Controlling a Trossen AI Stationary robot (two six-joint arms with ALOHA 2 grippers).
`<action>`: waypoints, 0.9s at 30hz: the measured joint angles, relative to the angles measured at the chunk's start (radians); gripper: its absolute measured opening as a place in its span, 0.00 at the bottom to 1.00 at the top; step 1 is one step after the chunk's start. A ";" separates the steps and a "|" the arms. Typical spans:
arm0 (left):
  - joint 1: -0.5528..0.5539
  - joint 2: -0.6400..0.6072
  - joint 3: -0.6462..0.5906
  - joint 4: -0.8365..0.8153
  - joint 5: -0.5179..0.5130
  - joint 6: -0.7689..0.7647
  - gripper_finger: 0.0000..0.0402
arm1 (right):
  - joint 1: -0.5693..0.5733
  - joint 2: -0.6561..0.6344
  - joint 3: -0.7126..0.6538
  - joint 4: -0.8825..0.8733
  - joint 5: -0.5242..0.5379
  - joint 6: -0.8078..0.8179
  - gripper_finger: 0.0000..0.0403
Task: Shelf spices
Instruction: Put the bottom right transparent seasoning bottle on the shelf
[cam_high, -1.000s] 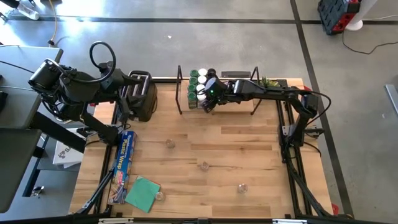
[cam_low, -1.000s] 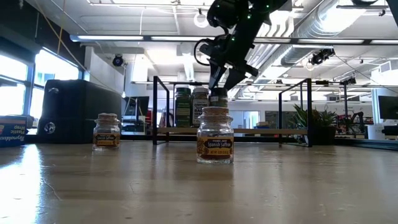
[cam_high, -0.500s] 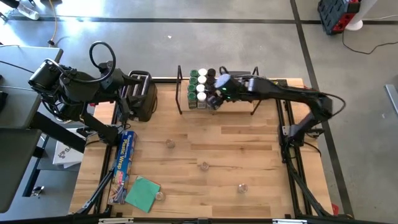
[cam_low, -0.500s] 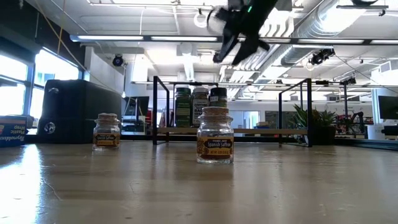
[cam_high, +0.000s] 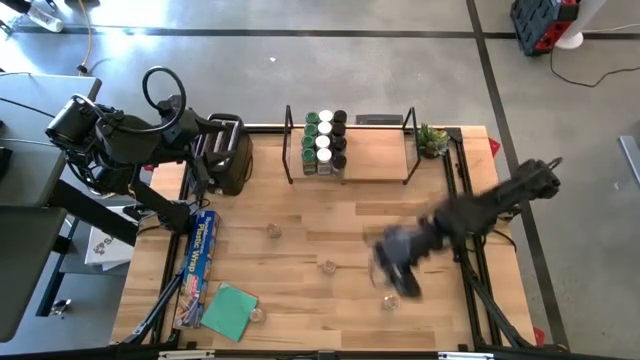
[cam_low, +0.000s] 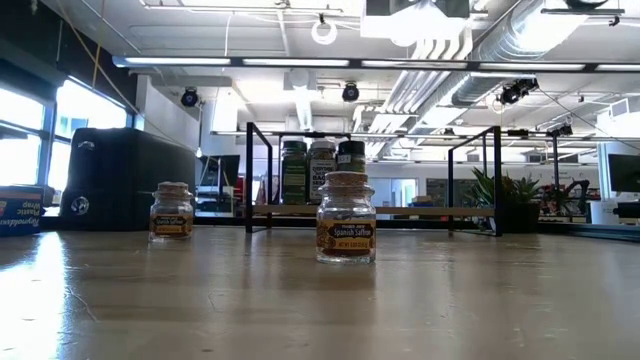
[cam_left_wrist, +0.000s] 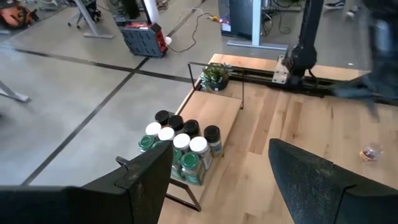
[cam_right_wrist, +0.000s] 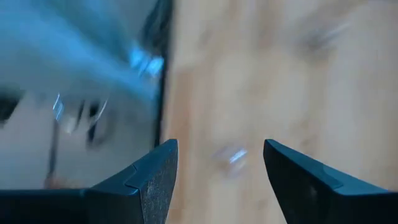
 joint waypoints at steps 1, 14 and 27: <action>0.000 0.000 0.000 0.000 -0.001 0.003 0.65 | 0.040 0.011 -0.019 0.009 -0.027 0.010 0.58; 0.000 0.000 0.000 0.000 0.020 0.003 0.65 | 0.194 0.165 -0.194 0.156 -0.050 0.432 0.77; 0.000 0.000 0.000 0.000 0.021 -0.016 0.65 | 0.190 0.383 -0.189 0.187 0.053 0.605 0.74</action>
